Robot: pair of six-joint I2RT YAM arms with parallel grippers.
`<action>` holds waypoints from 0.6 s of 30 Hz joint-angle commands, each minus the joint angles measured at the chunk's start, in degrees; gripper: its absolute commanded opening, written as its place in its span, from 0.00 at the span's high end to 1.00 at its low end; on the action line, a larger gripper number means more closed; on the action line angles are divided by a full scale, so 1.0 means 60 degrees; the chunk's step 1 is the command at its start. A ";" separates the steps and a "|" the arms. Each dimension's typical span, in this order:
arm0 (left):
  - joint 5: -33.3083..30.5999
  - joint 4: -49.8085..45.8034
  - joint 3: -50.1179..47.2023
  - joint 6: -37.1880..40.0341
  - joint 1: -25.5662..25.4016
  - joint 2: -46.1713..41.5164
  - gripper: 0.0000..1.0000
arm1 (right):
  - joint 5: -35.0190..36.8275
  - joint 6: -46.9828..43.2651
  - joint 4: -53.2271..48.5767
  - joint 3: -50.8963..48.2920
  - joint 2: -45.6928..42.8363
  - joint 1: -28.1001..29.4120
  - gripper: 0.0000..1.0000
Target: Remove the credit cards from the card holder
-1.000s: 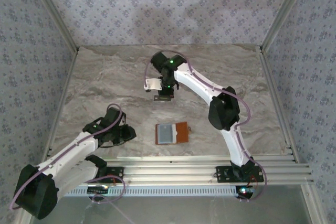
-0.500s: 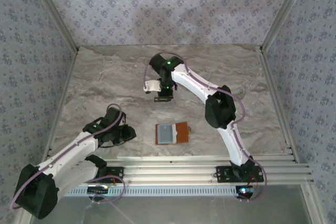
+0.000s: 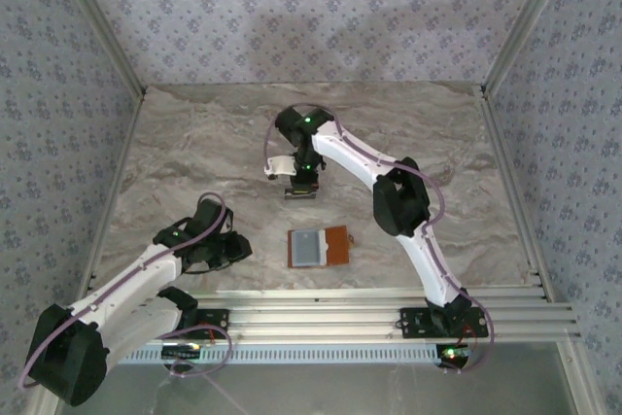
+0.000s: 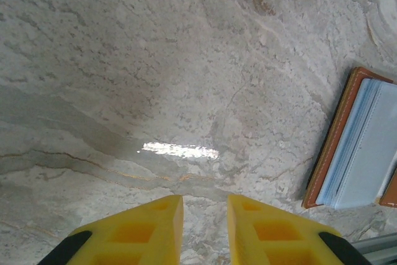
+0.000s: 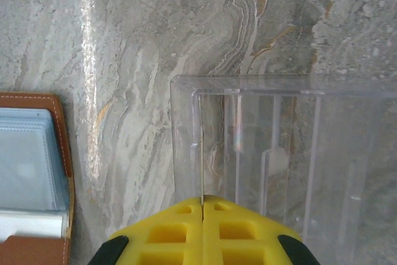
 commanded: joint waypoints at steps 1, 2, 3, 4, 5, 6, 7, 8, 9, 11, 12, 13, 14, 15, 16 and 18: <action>0.0174 -0.0383 0.0365 0.0060 0.0081 -0.0091 0.74 | -0.0290 0.0014 -0.0622 0.0618 0.0458 0.0044 0.98; 0.0169 -0.0383 0.0375 0.0067 0.0080 -0.0091 0.74 | -0.0255 0.0030 -0.0567 0.0706 0.0489 0.0054 0.93; 0.0171 -0.0401 0.0367 0.0074 0.0082 -0.0083 0.74 | -0.0197 0.0070 -0.0437 0.0753 0.0488 0.0030 0.84; 0.0171 -0.0396 0.0380 0.0073 0.0082 -0.0084 0.74 | -0.0115 0.0109 -0.0304 0.0798 0.0455 0.0023 0.79; 0.0153 -0.0398 0.0380 0.0066 0.0085 -0.0091 0.74 | 0.0024 0.0157 -0.0111 0.0855 0.0413 0.0014 0.75; 0.0156 -0.0400 0.0398 0.0059 0.0086 -0.0099 0.74 | 0.0176 0.0218 0.0149 0.0859 0.0315 -0.0012 0.72; 0.0146 -0.0401 0.0422 0.0057 0.0084 -0.0080 0.74 | 0.0331 0.0240 0.0408 0.0836 0.0201 -0.0043 0.71; 0.0143 -0.0396 0.0451 0.0071 0.0083 -0.0069 0.74 | 0.0464 0.0373 0.0751 0.0754 0.0045 -0.0071 0.70; 0.0138 -0.0401 0.0491 0.0076 0.0082 -0.0058 0.74 | 0.0549 0.0473 0.1023 0.0661 -0.0138 -0.0106 0.69; 0.0152 -0.0388 0.0562 0.0104 0.0078 0.0021 0.74 | 0.0499 0.0610 0.1423 0.0410 -0.0505 -0.0150 0.69; 0.0171 -0.0372 0.0608 0.0124 0.0075 0.0062 0.74 | 0.0464 0.0662 0.1591 0.0239 -0.0765 -0.0163 0.68; 0.0206 -0.0335 0.0640 0.0132 0.0075 0.0109 0.74 | 0.0422 0.0738 0.1738 0.0052 -0.0977 -0.0172 0.68; 0.0248 -0.0259 0.0679 0.0154 0.0082 0.0170 0.74 | 0.0371 0.0830 0.1929 -0.0225 -0.1256 -0.0174 0.68; 0.0342 -0.0165 0.0724 0.0175 0.0067 0.0250 0.74 | 0.0347 0.0947 0.2135 -0.0493 -0.1519 -0.0165 0.68; 0.0427 -0.0094 0.0780 0.0186 0.0057 0.0347 0.74 | 0.0325 0.1102 0.2313 -0.0730 -0.1766 -0.0177 0.68; 0.0535 0.0147 0.0912 0.0221 -0.0043 0.0558 0.75 | 0.0233 0.1668 0.2759 -0.1363 -0.2359 -0.0204 0.68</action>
